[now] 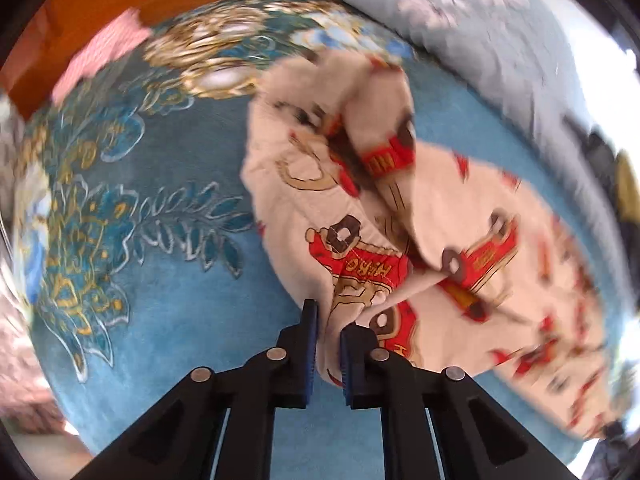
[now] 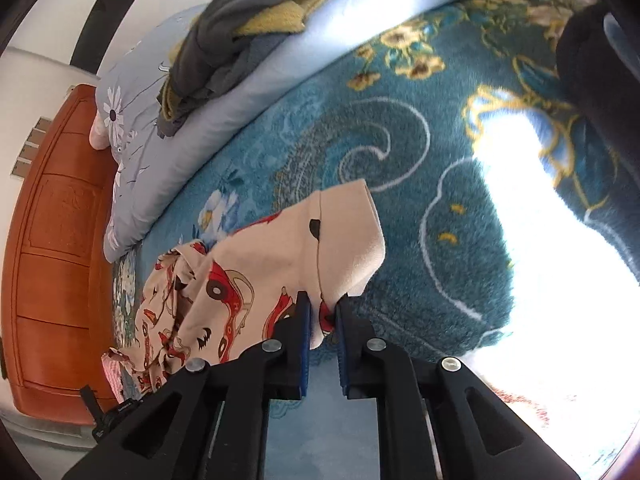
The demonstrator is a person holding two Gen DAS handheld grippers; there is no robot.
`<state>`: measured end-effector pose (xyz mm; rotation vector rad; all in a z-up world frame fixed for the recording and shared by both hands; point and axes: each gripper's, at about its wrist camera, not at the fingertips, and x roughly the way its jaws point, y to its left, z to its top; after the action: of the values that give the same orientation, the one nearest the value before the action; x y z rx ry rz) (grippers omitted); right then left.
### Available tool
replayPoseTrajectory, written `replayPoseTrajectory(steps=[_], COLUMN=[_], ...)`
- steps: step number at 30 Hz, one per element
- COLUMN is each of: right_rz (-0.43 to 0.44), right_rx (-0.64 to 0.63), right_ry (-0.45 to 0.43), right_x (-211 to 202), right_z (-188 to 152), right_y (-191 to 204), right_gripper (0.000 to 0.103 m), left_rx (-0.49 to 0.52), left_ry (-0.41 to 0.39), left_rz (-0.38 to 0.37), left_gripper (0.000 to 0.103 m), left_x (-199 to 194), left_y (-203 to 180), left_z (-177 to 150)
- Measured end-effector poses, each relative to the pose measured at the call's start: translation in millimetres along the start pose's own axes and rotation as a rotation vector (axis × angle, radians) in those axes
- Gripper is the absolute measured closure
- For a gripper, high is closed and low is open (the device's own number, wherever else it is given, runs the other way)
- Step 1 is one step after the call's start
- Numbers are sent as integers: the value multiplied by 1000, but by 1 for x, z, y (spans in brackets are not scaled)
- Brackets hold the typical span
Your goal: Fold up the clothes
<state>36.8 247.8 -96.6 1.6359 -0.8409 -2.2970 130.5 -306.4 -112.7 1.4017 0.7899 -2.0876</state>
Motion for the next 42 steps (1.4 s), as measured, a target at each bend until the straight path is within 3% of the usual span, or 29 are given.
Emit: replayPoseTrajectory(steps=[1,4,9,14,20,27,33,36,42], right_rz=[-10,-49,-152,-203,-278,-323,-318,-335,-395], right_rx=[-17,-70,-205,-222,-310,-188,-185,-206,-289], right_ry=[-21,-60,-113,-134,-79,91,112,108,63], right_x=[-8,-28,-62,-92,-99,-59,-62,-71,-96], right_z=[1,1,-10,-14,-29,-60,-59,-57,-55], right_y=[1,3,3,-13,-21,-69,-71,-67,-54], right_gripper=[92,92,92,92,92,92,90,83,82], left_rx=[-38,-54,-117,-158,-161,-198,-228,-267,-308], left_ry=[-4,-29,-49,-78,-89,-7,5,12,-28], left_rz=[-35,-11,13,28,29,45,13,-29,24], left_gripper=[92,92,95,97,97,97,93,93,84], left_x=[-6,-18,-29,-34,-35,-10,-8,-10,-29], left_y=[8,23,83,129,150,169,180,188,196], left_z=[2,2,-3,-5,7,-8,0,5,10])
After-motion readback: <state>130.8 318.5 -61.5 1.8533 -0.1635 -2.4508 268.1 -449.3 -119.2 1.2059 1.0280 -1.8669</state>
